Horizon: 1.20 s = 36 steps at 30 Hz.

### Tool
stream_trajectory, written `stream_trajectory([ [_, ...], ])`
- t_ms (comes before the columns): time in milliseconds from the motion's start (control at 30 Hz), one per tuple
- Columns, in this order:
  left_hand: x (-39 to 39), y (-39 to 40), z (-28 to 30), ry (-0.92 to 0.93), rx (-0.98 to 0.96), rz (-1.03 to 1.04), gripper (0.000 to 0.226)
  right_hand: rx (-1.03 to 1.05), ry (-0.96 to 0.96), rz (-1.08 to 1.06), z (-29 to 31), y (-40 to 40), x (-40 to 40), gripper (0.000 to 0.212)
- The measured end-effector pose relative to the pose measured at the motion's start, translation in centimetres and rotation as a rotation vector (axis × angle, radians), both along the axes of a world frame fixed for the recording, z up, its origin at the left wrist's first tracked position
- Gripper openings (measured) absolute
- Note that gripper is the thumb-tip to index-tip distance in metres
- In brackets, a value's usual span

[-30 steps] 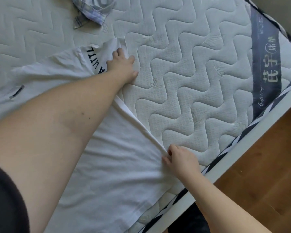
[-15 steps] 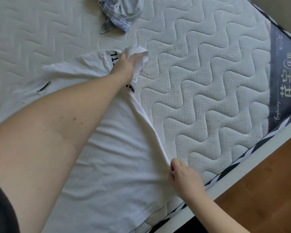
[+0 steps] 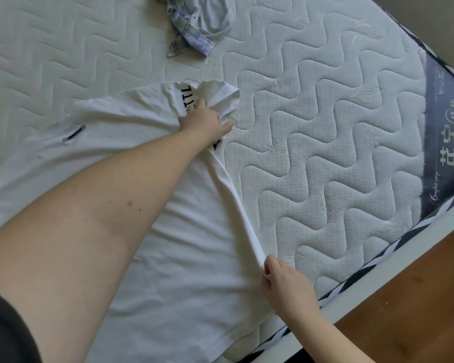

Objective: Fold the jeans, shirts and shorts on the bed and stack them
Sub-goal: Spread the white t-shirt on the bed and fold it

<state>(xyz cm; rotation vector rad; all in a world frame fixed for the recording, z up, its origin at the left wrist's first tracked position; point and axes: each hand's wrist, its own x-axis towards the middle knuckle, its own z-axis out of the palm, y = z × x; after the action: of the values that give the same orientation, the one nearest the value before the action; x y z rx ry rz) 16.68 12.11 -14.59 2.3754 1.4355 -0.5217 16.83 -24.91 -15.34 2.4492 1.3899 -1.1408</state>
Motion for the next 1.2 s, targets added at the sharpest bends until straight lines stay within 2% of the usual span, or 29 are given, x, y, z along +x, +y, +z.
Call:
stream_trajectory([
  [100,1.6,-1.4,-0.2,0.185,0.069,-0.128,0.048,0.008,0.001,-0.023,-0.4,0.0,0.2,0.008],
  [167,2.4,-1.8,-0.3,0.224,0.101,-0.157,0.039,0.006,0.007,-0.031,-0.6,0.0,0.4,0.009],
  [233,3.1,-2.3,-0.2,0.160,0.083,-0.165,0.034,0.012,0.026,-0.044,-0.8,0.1,0.6,0.009],
  [367,2.3,-3.4,0.5,-0.102,0.018,-0.154,0.018,0.017,0.051,-0.059,-1.2,0.1,1.0,0.010],
  [433,1.0,-4.1,0.5,-0.161,0.035,-0.167,0.014,0.011,0.058,-0.063,-1.3,0.2,1.1,0.011],
  [500,0.0,-4.6,0.1,-0.094,0.073,-0.206,0.021,0.004,0.066,-0.058,-1.3,0.2,1.2,0.011],
  [600,-0.2,-4.9,-0.8,0.149,0.176,-0.267,0.038,-0.003,0.075,-0.051,-1.3,0.3,1.3,0.012],
  [733,1.1,-4.9,-1.7,0.378,0.310,-0.262,0.041,-0.014,0.078,-0.056,-1.3,0.3,1.5,0.012],
  [933,3.1,-5.0,-2.6,0.252,0.243,-0.260,0.058,0.025,0.096,-0.077,-1.6,0.1,1.7,0.013],
  [1100,5.8,-3.4,-3.5,0.317,0.307,-0.289,0.064,0.046,0.108,-0.075,-1.7,-0.4,1.4,0.014],
  [1200,7.7,-2.2,-3.9,0.285,0.233,-0.218,0.069,0.053,0.103,-0.079,-1.6,-0.5,1.4,0.015],
])
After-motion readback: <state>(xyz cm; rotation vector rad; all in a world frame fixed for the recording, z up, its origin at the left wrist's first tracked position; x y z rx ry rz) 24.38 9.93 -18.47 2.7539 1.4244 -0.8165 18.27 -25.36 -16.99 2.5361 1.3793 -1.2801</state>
